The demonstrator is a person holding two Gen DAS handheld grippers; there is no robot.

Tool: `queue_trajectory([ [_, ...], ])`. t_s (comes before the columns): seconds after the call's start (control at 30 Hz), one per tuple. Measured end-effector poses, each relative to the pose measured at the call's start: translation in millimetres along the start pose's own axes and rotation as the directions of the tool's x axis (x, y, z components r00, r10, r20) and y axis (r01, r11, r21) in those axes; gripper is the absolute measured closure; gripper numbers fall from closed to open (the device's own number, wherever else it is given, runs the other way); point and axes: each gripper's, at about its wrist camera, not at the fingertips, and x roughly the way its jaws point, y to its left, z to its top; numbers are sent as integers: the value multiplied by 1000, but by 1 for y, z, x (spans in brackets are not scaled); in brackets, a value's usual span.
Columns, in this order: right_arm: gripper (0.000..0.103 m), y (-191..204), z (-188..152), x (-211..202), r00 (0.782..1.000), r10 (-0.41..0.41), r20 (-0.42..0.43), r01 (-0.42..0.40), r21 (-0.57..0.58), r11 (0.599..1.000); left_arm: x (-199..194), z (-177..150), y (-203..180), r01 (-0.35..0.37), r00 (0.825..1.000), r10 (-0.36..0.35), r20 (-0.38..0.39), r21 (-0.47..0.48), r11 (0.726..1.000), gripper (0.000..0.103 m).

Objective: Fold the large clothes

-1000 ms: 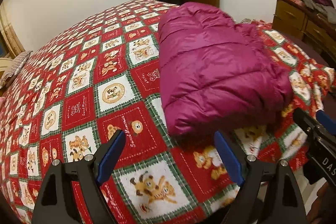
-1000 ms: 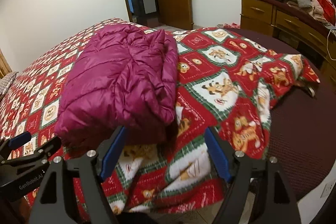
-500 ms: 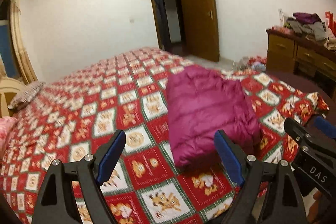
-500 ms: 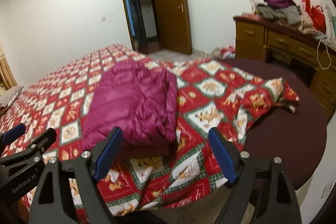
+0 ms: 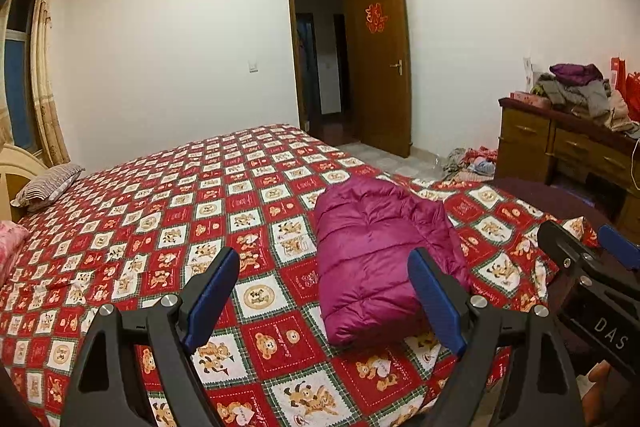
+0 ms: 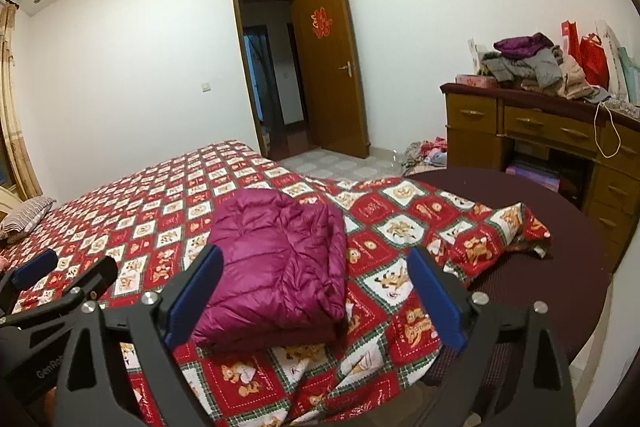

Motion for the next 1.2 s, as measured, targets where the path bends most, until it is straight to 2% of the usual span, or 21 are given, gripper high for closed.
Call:
queue_trajectory([
  [0.43, 6, 4, 5, -11, 998, -12, 54, 13, -11, 1000, -6, 4, 5, -5, 1000, 5, 28, -9, 1000, 16],
  [1.2, 5, 9, 7, -13, 998, -9, 66, 10, -26, 1000, -12, 4, 6, -2, 998, 3, 55, -13, 1000, 16],
])
